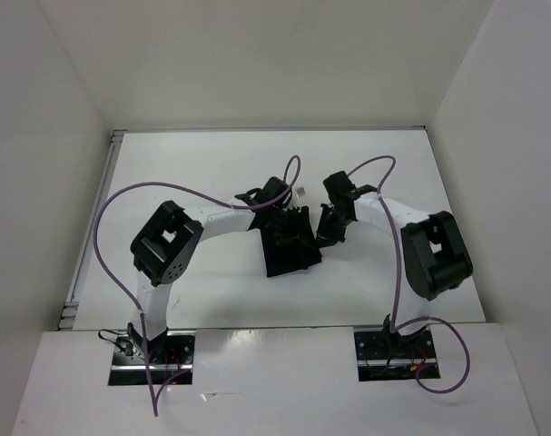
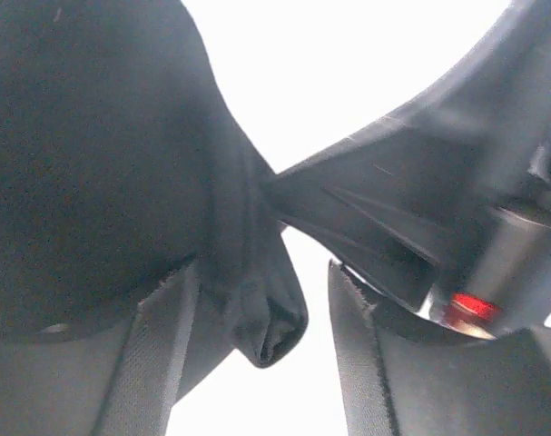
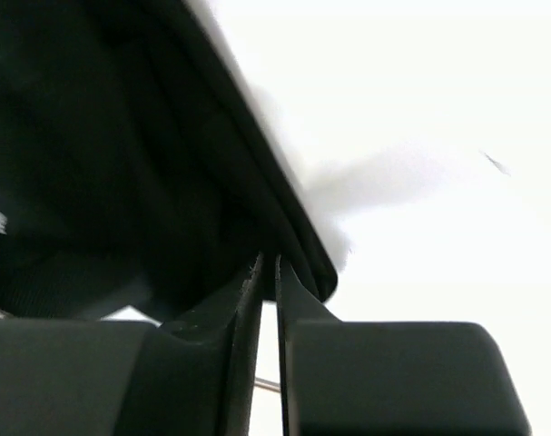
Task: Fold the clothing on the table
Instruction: Fold the skirt
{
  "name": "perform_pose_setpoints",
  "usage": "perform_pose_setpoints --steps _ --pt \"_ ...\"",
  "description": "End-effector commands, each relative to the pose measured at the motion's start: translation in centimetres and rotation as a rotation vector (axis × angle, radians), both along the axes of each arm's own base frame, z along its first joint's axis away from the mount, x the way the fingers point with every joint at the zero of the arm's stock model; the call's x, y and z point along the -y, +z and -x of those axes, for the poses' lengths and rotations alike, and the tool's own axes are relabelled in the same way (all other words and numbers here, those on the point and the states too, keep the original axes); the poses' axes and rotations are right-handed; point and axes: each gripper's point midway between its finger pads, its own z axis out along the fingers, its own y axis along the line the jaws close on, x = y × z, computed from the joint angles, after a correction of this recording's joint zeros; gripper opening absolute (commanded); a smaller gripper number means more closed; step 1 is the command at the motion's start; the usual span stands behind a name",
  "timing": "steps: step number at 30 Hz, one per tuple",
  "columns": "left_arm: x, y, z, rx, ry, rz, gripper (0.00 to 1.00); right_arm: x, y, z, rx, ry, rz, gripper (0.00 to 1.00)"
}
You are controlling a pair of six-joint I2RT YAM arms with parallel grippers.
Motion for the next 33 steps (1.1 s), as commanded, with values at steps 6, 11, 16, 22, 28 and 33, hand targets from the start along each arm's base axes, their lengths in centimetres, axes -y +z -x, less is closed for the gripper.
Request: perform_pose_setpoints --steps 6,11,16,22,28,33 --pt "2.3 16.0 -3.9 0.325 0.052 0.314 0.68 1.3 6.3 0.6 0.115 -0.073 0.011 0.24" --pt "-2.6 17.7 -3.7 0.394 0.182 0.25 0.7 -1.0 8.0 0.5 0.136 -0.018 -0.065 0.16" --pt "-8.7 16.5 -3.8 0.461 0.335 0.093 0.64 -6.5 9.4 1.4 0.15 0.126 -0.178 0.01" --pt "-11.7 11.9 -0.8 0.369 0.352 0.031 0.51 -7.8 6.5 3.0 0.071 0.169 -0.145 0.0" --pt "-12.3 10.5 0.8 0.332 0.332 0.017 0.49 -3.5 3.3 3.8 0.003 0.093 -0.06 0.0" --pt "-13.0 10.1 2.3 0.33 0.312 0.025 0.49 0.5 1.9 2.4 -0.008 -0.009 -0.061 0.0"
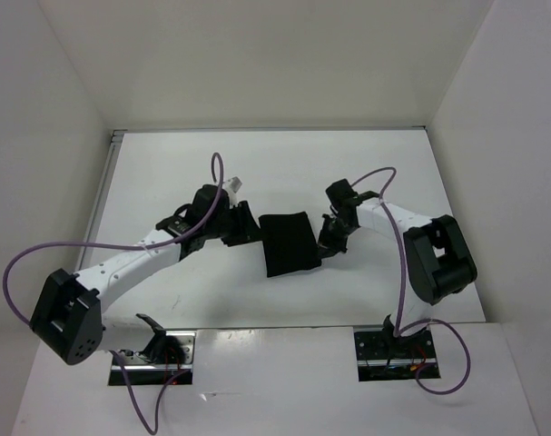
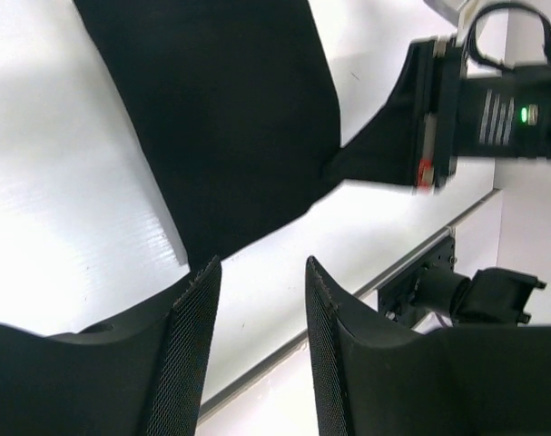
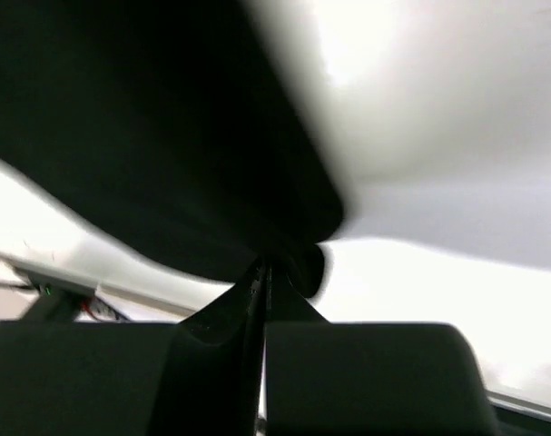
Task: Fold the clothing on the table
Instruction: Fold the skirt
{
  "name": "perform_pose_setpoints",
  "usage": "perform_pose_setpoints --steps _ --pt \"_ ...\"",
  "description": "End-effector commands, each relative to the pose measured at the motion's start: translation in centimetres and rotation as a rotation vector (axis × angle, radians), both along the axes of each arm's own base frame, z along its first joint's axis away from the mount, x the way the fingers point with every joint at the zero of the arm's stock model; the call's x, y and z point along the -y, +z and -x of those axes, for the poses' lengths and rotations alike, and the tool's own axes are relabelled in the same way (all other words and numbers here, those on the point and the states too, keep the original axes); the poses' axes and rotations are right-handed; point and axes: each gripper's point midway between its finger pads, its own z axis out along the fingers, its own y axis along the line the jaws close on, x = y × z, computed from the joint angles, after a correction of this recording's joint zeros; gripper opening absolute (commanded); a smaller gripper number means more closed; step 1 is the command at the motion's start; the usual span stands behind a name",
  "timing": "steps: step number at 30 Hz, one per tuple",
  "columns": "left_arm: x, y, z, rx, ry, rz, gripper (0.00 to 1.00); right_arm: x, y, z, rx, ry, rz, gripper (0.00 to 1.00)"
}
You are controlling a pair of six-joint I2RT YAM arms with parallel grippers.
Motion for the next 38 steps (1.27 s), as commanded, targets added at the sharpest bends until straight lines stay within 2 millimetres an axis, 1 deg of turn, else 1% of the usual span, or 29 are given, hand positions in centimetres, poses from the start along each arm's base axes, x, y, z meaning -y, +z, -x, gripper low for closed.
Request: perform_pose_setpoints --steps 1,3,4,7,8,9,10,11,12,13,14,15,16,17,18,19,20,21,22,23,25,26,28,29,33,34,36,37,38 --pt "-0.2 0.8 0.9 0.038 -0.029 0.025 0.49 1.9 -0.2 -1.5 0.044 -0.033 -0.004 0.0" --pt "-0.4 0.7 1.5 0.035 -0.036 0.03 0.49 2.5 -0.8 -2.2 0.046 -0.041 0.0 0.0" --pt "-0.4 0.7 1.5 0.041 -0.041 0.025 0.49 2.9 -1.6 -2.2 0.024 -0.046 0.01 0.0" --pt "-0.5 1.0 1.9 0.054 -0.055 0.033 0.49 2.6 -2.5 -2.3 0.01 -0.029 -0.004 0.0" --pt "-0.5 0.6 2.2 0.042 -0.062 0.032 0.52 2.2 -2.4 -2.7 0.017 -0.027 -0.019 0.0" --pt "-0.3 1.2 2.2 0.055 -0.072 0.049 0.54 2.1 -2.1 -3.2 0.029 -0.027 -0.023 0.0" --pt "-0.4 1.5 2.3 0.064 -0.072 0.054 0.57 2.2 -2.1 -2.8 0.014 -0.027 -0.018 0.0" --pt "-0.5 1.4 2.6 0.066 -0.085 0.054 0.59 2.6 -0.5 -3.8 0.078 -0.05 0.001 0.0" --pt "-0.6 1.7 2.9 0.078 -0.085 0.061 0.63 2.9 0.6 -3.9 0.1 -0.089 0.012 0.01" --pt "-0.7 2.2 3.0 0.091 -0.085 0.069 0.65 3.6 1.8 -4.3 0.138 -0.127 0.03 0.06" --pt "-1.0 2.0 3.4 0.086 -0.085 0.066 0.67 4.0 3.3 -4.8 0.186 -0.158 0.04 0.13" --pt "-1.6 2.1 3.8 0.099 -0.069 0.059 0.71 4.9 5.8 -4.9 0.254 -0.217 0.055 0.23" --pt "-2.1 2.1 3.8 0.102 -0.053 0.054 0.73 5.2 7.1 -4.9 0.288 -0.247 0.053 0.25" --pt "-2.4 2.1 4.1 0.102 -0.052 0.054 0.75 5.5 7.8 -4.5 0.312 -0.27 0.045 0.29" --pt "-2.8 2.4 4.6 0.116 -0.045 0.057 0.76 5.7 10.1 -4.0 0.382 -0.3 0.01 0.31" --pt "-3.0 2.0 5.0 0.106 -0.039 0.06 0.79 6.1 9.8 -3.1 0.374 -0.342 0.002 0.33" --pt "-3.2 2.2 5.7 0.098 -0.04 0.075 0.83 6.3 10.2 -2.4 0.386 -0.362 -0.014 0.33" --pt "-3.2 2.2 6.3 0.095 -0.058 0.089 0.86 6.7 11.8 -1.7 0.448 -0.387 -0.045 0.33" --pt "-3.4 1.3 6.9 0.068 -0.057 0.093 0.91 7.0 11.0 -0.5 0.424 -0.413 -0.048 0.33" --pt "-3.7 1.6 7.0 0.078 -0.043 0.106 1.0 7.2 11.0 0.2 0.429 -0.423 -0.057 0.33" --pt "-3.5 2.0 7.5 0.076 -0.051 0.136 1.0 7.6 11.4 1.7 0.455 -0.442 -0.084 0.33" --pt "-3.4 2.8 7.5 0.1 -0.06 0.156 1.0 7.7 11.5 2.1 0.455 -0.456 -0.093 0.33" --pt "-2.9 2.5 8.0 0.088 -0.09 0.184 1.0 7.8 12.6 2.6 0.501 -0.471 -0.13 0.34" --pt "-2.7 3.0 7.9 0.096 -0.094 0.206 1.0 7.8 13.0 2.7 0.512 -0.481 -0.144 0.34" --pt "-1.8 1.9 8.4 0.044 -0.147 0.219 1.0 8.3 14.6 2.9 0.577 -0.521 -0.175 0.34" --pt "-1.7 1.8 8.3 0.043 -0.147 0.218 1.0 8.4 14.0 3.2 0.569 -0.521 -0.17 0.34" --pt "-1.5 1.7 8.2 0.036 -0.159 0.214 1.0 8.3 13.8 3.6 0.558 -0.544 -0.201 0.34" --pt "-1.5 1.7 8.2 0.036 -0.159 0.214 1.0 8.1 12.8 4.2 0.533 -0.543 -0.209 0.34" --pt "-1.6 1.7 8.2 0.044 -0.165 0.209 1.0 8.0 13.0 4.6 0.534 -0.559 -0.238 0.34"
